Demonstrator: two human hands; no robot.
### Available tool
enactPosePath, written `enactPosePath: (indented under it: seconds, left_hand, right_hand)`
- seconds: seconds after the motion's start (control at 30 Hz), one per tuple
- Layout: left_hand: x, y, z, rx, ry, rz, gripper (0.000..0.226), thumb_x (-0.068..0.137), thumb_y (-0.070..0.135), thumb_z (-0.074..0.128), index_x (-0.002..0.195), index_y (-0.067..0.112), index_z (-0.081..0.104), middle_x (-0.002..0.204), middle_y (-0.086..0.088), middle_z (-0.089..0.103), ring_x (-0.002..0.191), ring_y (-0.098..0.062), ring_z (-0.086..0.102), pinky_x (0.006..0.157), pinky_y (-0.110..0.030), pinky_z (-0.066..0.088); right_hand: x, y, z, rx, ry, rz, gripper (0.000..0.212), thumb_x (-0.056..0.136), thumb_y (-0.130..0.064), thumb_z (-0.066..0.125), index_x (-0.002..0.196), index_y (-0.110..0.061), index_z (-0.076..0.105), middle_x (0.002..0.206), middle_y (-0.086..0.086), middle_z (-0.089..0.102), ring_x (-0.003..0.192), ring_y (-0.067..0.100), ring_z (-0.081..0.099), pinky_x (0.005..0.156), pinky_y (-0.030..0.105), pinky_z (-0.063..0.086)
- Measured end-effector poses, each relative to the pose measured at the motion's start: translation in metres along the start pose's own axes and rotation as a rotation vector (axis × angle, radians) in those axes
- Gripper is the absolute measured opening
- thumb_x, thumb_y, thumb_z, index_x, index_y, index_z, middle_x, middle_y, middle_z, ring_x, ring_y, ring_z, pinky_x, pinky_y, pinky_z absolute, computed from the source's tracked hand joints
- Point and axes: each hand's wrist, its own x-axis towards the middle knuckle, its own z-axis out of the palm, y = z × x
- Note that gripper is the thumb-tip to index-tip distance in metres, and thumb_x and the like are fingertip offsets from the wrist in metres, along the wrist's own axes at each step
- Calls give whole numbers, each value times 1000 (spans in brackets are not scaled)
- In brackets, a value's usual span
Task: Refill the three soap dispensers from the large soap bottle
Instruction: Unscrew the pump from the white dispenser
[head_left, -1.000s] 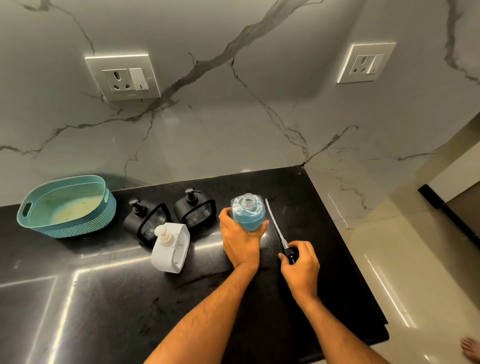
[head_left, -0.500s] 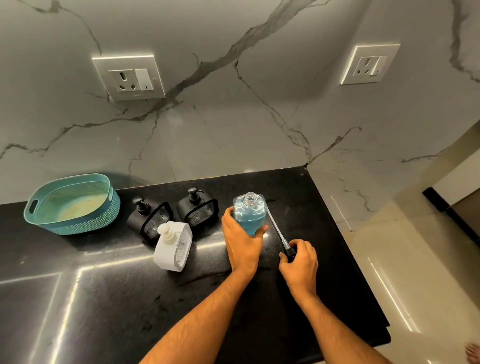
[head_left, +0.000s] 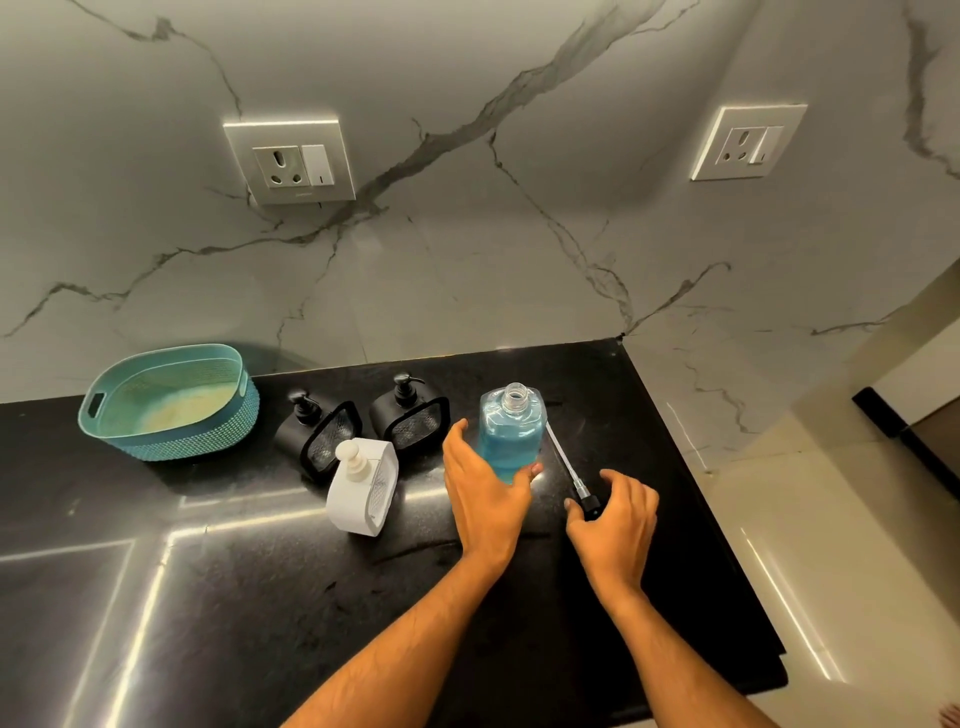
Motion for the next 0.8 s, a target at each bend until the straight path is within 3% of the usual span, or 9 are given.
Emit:
enactPosePath:
  seconds: [0.13, 0.23, 0.4, 0.6, 0.8]
  left_hand:
    - [-15, 3, -27, -30, 13, 33, 106, 70, 38, 95, 153, 14, 33, 153, -1, 43, 144, -16, 41, 121, -39, 37]
    - [-25, -1, -55, -40, 25, 66, 102, 72, 36, 94, 152, 18, 34, 151, 2, 45, 143, -13, 42, 120, -36, 38]
    - [-32, -21, -106, -7, 121, 130, 95, 75, 28, 94, 151, 17, 36, 150, 3, 46, 141, -13, 45, 119, -39, 41]
    - [-20, -49, -153, 62, 241, 88, 96, 73, 26, 94, 149, 13, 38, 147, -1, 46, 135, -19, 47, 113, -42, 44]
    - [-4, -71, -163, 86, 118, -24, 98, 78, 30, 88, 154, 13, 29, 153, -6, 42, 140, -21, 44, 113, -32, 39]
  right_hand:
    - [-14, -21, -9, 126, 129, -147, 50, 69, -17, 87, 113, -10, 66, 109, 4, 64, 108, 24, 53, 90, 39, 49]
    - [-32, -42, -9, 219, 131, -243, 41, 73, -11, 85, 109, -9, 67, 107, 2, 64, 103, 21, 55, 89, 32, 49]
    - [-58, -80, 5, 358, 23, -398, 34, 76, -7, 79, 107, -9, 67, 106, 0, 64, 101, 20, 61, 90, 32, 51]
    - [-67, -140, 34, 479, -158, -444, 36, 77, -10, 76, 111, -15, 67, 106, -4, 63, 90, 14, 62, 81, 36, 56]
    - [-60, -188, 58, 512, -258, -495, 44, 78, -16, 79, 120, -12, 65, 116, -3, 63, 102, 15, 63, 88, 34, 56]
